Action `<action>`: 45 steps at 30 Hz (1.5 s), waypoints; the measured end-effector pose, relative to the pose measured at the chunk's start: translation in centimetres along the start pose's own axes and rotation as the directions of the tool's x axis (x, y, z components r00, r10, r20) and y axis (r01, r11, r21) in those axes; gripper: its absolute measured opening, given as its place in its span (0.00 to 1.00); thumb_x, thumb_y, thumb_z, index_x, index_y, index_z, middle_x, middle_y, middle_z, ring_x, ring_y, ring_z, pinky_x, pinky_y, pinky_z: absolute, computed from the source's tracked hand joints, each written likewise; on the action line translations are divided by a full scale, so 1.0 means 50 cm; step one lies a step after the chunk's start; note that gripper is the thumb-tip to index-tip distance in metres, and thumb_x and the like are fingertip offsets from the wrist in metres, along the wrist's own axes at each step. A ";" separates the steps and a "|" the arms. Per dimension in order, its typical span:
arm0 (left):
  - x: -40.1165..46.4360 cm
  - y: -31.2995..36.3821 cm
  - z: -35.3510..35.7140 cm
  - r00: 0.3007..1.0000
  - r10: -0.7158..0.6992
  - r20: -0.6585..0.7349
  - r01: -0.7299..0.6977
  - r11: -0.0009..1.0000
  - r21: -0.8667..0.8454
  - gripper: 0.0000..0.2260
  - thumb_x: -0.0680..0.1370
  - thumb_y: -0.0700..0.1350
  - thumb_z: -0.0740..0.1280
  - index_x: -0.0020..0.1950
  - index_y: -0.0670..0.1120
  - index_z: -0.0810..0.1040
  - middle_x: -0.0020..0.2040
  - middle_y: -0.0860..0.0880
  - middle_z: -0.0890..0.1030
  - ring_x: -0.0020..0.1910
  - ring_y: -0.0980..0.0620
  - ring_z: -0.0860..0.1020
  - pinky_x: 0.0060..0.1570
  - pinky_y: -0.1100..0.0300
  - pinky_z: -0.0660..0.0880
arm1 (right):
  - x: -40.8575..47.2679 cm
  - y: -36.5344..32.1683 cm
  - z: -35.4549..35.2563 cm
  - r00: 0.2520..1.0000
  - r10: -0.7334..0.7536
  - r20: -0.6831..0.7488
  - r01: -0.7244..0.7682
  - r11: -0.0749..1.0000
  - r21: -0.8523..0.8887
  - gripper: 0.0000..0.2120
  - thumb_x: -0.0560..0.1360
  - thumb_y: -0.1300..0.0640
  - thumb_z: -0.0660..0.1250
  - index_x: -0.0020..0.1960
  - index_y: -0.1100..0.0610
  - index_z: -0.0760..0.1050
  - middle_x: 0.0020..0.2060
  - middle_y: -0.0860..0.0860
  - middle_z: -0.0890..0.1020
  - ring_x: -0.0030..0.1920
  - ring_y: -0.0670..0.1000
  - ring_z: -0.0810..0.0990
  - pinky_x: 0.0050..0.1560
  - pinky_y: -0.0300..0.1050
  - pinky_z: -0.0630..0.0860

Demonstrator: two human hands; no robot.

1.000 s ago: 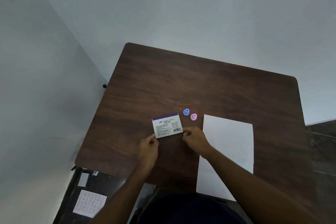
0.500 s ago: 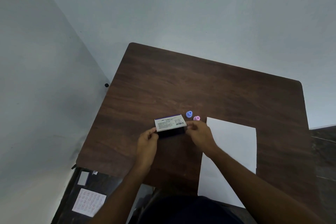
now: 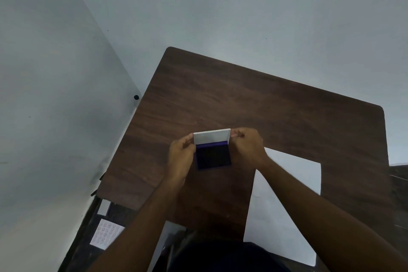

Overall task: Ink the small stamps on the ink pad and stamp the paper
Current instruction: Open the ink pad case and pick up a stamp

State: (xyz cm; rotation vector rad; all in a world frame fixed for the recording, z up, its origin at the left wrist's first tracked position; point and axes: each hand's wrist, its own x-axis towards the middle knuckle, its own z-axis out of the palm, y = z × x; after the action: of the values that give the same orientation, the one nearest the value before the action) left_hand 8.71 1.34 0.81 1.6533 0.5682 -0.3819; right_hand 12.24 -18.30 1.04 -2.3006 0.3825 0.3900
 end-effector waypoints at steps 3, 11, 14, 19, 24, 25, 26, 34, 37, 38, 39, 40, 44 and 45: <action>0.016 0.008 -0.001 0.998 -0.055 -0.003 0.055 0.998 -0.024 0.16 0.76 0.39 0.63 0.58 0.56 0.79 0.48 0.60 0.83 0.49 0.62 0.81 0.46 0.63 0.79 | 0.020 -0.014 -0.005 0.999 0.014 0.033 -0.012 0.998 -0.067 0.09 0.74 0.53 0.62 0.42 0.50 0.81 0.38 0.47 0.84 0.44 0.52 0.82 0.57 0.59 0.74; 0.057 0.006 0.005 0.990 -0.132 -0.051 0.128 0.989 -0.071 0.15 0.78 0.41 0.64 0.64 0.49 0.76 0.58 0.52 0.81 0.55 0.55 0.79 0.52 0.56 0.79 | 0.056 -0.035 -0.007 0.986 0.065 0.151 -0.061 0.998 -0.030 0.12 0.74 0.59 0.62 0.50 0.52 0.82 0.41 0.53 0.85 0.46 0.58 0.81 0.57 0.62 0.74; 0.070 -0.004 0.010 0.989 -0.144 -0.042 0.141 0.988 -0.059 0.16 0.78 0.39 0.63 0.65 0.50 0.75 0.60 0.51 0.80 0.57 0.53 0.78 0.55 0.52 0.79 | 0.068 -0.039 -0.006 0.981 0.082 0.174 -0.077 0.996 -0.037 0.13 0.72 0.59 0.61 0.50 0.55 0.82 0.42 0.55 0.85 0.46 0.59 0.81 0.54 0.60 0.74; 0.088 -0.011 0.017 0.990 -0.140 -0.024 0.139 0.990 -0.007 0.19 0.78 0.39 0.63 0.68 0.51 0.72 0.62 0.51 0.78 0.59 0.53 0.77 0.56 0.52 0.78 | 0.096 -0.045 -0.003 0.968 0.136 0.212 -0.129 0.991 -0.047 0.13 0.69 0.59 0.61 0.49 0.59 0.80 0.42 0.58 0.85 0.40 0.58 0.84 0.52 0.58 0.77; 0.101 -0.018 0.022 0.988 -0.151 -0.036 0.151 0.988 0.021 0.19 0.78 0.39 0.63 0.69 0.50 0.72 0.63 0.51 0.78 0.60 0.52 0.77 0.57 0.50 0.78 | 0.113 -0.035 0.006 0.974 0.121 0.193 -0.127 0.992 0.014 0.12 0.70 0.60 0.62 0.50 0.61 0.80 0.50 0.60 0.84 0.47 0.58 0.83 0.55 0.58 0.78; 0.102 -0.020 0.021 0.987 -0.154 -0.044 0.155 0.988 0.021 0.19 0.78 0.40 0.63 0.68 0.50 0.72 0.63 0.51 0.78 0.60 0.52 0.76 0.57 0.50 0.78 | 0.114 -0.033 0.007 0.974 0.122 0.193 -0.129 0.991 0.022 0.12 0.70 0.60 0.62 0.50 0.62 0.80 0.49 0.60 0.84 0.47 0.59 0.83 0.55 0.59 0.78; 0.103 -0.022 0.021 0.986 -0.156 -0.050 0.158 0.987 0.022 0.19 0.78 0.40 0.64 0.68 0.50 0.73 0.63 0.51 0.78 0.60 0.52 0.76 0.57 0.50 0.78 | 0.115 -0.031 0.008 0.974 0.125 0.191 -0.134 0.990 0.033 0.12 0.70 0.60 0.62 0.49 0.62 0.80 0.48 0.60 0.84 0.46 0.59 0.83 0.54 0.59 0.78; 0.097 -0.031 0.025 0.990 -0.121 -0.070 0.124 0.991 0.042 0.19 0.77 0.40 0.64 0.68 0.48 0.73 0.63 0.50 0.78 0.61 0.52 0.76 0.58 0.52 0.77 | 0.114 -0.022 0.006 0.969 0.108 0.222 -0.124 0.990 0.060 0.11 0.73 0.60 0.63 0.51 0.59 0.81 0.50 0.60 0.84 0.50 0.61 0.82 0.52 0.58 0.78; 0.090 -0.028 0.022 0.993 -0.074 -0.088 0.081 0.993 0.080 0.19 0.77 0.39 0.64 0.68 0.49 0.73 0.64 0.50 0.77 0.62 0.53 0.76 0.58 0.50 0.77 | 0.110 -0.013 -0.012 0.978 0.056 0.200 -0.066 0.997 0.043 0.11 0.74 0.59 0.65 0.54 0.58 0.80 0.51 0.58 0.84 0.51 0.58 0.82 0.49 0.49 0.78; 0.088 -0.026 0.021 0.995 -0.053 -0.083 0.062 0.992 0.106 0.18 0.77 0.39 0.64 0.67 0.49 0.73 0.64 0.50 0.77 0.62 0.53 0.76 0.58 0.50 0.78 | 0.108 -0.007 -0.019 0.982 0.035 0.187 -0.047 0.997 0.060 0.12 0.74 0.59 0.66 0.56 0.58 0.79 0.51 0.57 0.84 0.51 0.57 0.82 0.49 0.46 0.77; 0.086 -0.026 0.020 0.997 -0.017 -0.074 0.028 0.988 0.149 0.18 0.77 0.39 0.64 0.67 0.50 0.73 0.64 0.50 0.77 0.62 0.52 0.76 0.57 0.50 0.78 | 0.105 0.002 -0.026 0.984 0.018 0.175 -0.030 0.997 0.069 0.13 0.73 0.58 0.68 0.58 0.58 0.79 0.52 0.56 0.84 0.52 0.56 0.82 0.48 0.43 0.77; 0.082 -0.026 0.018 0.997 0.033 -0.065 -0.019 0.978 0.209 0.18 0.77 0.39 0.64 0.66 0.50 0.74 0.64 0.50 0.77 0.62 0.52 0.75 0.57 0.50 0.78 | 0.102 0.010 -0.034 0.986 0.006 0.168 -0.016 0.998 0.055 0.14 0.72 0.57 0.69 0.58 0.57 0.79 0.51 0.54 0.84 0.50 0.54 0.82 0.46 0.40 0.76; 0.072 -0.023 0.023 0.980 0.200 -0.011 -0.179 0.900 0.397 0.19 0.76 0.36 0.64 0.65 0.51 0.74 0.63 0.51 0.75 0.60 0.53 0.74 0.58 0.53 0.77 | 0.082 0.029 -0.051 0.978 -0.084 0.191 0.159 0.892 -0.422 0.11 0.70 0.51 0.70 0.47 0.58 0.80 0.43 0.54 0.83 0.46 0.52 0.80 0.41 0.47 0.78; 0.070 -0.023 0.028 0.979 0.204 -0.001 -0.186 0.895 0.406 0.19 0.76 0.36 0.64 0.64 0.52 0.74 0.63 0.51 0.75 0.59 0.53 0.75 0.58 0.54 0.77 | 0.074 0.031 -0.047 0.978 -0.130 0.166 0.198 0.834 -0.515 0.12 0.69 0.49 0.71 0.43 0.59 0.80 0.42 0.54 0.82 0.48 0.54 0.78 0.43 0.48 0.77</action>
State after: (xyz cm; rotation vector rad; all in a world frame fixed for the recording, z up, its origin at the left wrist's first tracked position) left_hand 11.02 0.57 -2.25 2.1032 0.3631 -0.3297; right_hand 15.39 -21.63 0.18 -2.8023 0.0013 0.6091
